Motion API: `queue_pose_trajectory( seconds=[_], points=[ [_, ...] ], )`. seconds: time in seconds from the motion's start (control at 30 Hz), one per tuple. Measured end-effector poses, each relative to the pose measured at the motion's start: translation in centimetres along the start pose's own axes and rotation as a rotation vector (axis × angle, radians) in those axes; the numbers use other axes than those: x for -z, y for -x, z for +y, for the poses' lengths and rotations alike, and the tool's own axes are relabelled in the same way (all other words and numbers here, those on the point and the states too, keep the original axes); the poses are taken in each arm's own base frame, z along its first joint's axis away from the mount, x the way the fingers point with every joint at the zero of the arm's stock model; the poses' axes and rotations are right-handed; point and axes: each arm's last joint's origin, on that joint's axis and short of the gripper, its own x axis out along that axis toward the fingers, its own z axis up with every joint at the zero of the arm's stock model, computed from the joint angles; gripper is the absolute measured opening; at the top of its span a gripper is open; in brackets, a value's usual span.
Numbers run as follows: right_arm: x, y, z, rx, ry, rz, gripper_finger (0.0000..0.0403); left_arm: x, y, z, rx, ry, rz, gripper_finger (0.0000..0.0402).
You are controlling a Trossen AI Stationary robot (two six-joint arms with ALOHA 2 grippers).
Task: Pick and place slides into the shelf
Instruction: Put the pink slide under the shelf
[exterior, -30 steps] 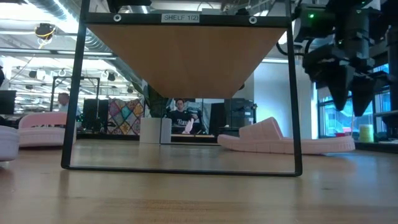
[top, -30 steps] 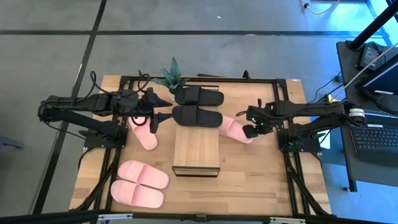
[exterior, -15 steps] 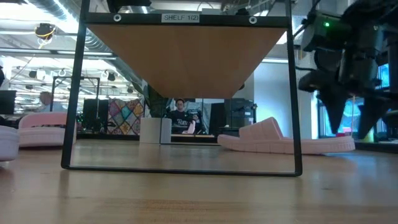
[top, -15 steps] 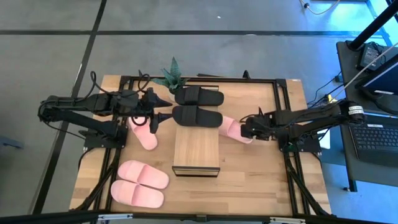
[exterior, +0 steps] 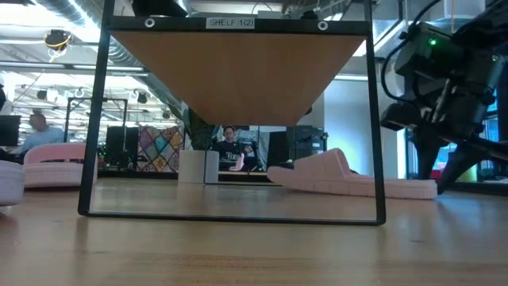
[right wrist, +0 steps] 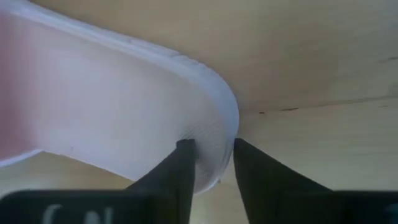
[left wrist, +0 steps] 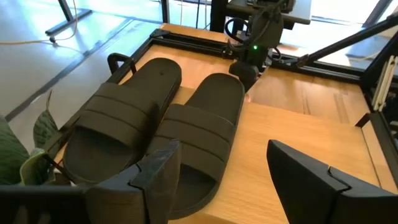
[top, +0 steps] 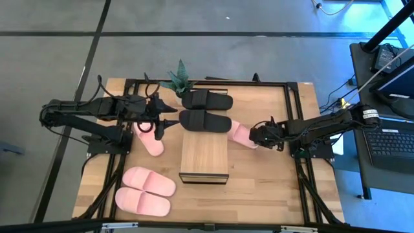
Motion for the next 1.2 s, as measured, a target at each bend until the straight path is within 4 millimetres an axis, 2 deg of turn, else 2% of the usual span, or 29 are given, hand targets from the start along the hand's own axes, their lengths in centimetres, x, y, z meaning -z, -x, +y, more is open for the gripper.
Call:
queue_pose_trajectory(
  seconds=[0.1, 0.27, 0.63, 0.9, 1.2],
  points=[
    [-0.1, -0.1, -0.1, -0.015, 0.001, -0.025, 0.0067, 0.0, 0.0, 0.0, 0.0, -0.014, 0.0, 0.0229],
    [-0.5, 0.0, 0.4, -0.064, 0.047, -0.176, 0.0021, -0.1, -0.1, 0.3, -0.016, -0.009, -0.002, 0.0229],
    [-2.7, 0.1, 1.2, -0.1, 0.018, -0.335, 0.0019, -0.3, -0.2, 1.6, -0.079, 0.066, -0.012, 0.0229],
    [-4.3, 0.3, 2.7, -0.198, 0.077, -0.376, 0.0019, -0.4, -0.3, 1.9, -0.094, 0.099, -0.015, 0.0229],
    [-4.9, 0.4, 3.7, -0.284, 0.079, -0.384, 0.0017, -0.3, -0.3, 1.9, -0.094, 0.099, -0.015, 0.0229]
  ],
)
